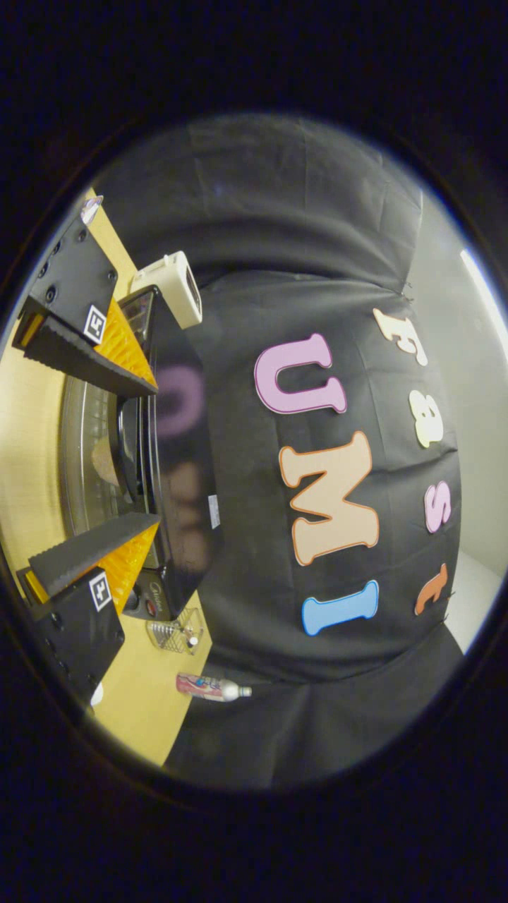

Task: Open the toaster oven, put the food inside, and close the toaster oven door.

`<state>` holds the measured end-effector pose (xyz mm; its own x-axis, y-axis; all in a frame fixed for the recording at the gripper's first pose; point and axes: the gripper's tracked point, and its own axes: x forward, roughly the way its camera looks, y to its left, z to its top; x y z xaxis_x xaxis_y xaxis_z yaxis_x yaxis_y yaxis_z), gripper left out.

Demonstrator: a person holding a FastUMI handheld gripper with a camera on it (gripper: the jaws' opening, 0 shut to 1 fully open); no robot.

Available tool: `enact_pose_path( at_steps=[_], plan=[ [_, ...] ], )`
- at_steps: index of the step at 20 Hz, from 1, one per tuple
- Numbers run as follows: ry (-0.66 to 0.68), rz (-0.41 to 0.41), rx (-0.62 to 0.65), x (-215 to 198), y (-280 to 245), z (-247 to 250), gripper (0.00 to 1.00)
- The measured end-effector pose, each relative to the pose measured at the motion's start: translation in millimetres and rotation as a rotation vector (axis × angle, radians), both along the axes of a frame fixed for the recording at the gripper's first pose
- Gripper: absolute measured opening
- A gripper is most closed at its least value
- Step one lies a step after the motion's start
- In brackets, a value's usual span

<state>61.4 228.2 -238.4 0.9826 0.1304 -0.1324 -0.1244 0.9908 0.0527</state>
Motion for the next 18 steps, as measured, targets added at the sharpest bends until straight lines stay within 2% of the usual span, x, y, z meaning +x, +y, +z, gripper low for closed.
enact_pose_path(
  at_steps=[6, 13, 18],
  plan=[
    [-0.034, 0.012, 0.004, -8.4, -8.9, 26.1, 1.00],
    [-0.089, -0.019, -0.039, -31.4, -62.8, 76.4, 1.00],
    [-0.102, -0.015, -0.135, -58.9, -96.1, 94.8, 1.00]
  ],
)
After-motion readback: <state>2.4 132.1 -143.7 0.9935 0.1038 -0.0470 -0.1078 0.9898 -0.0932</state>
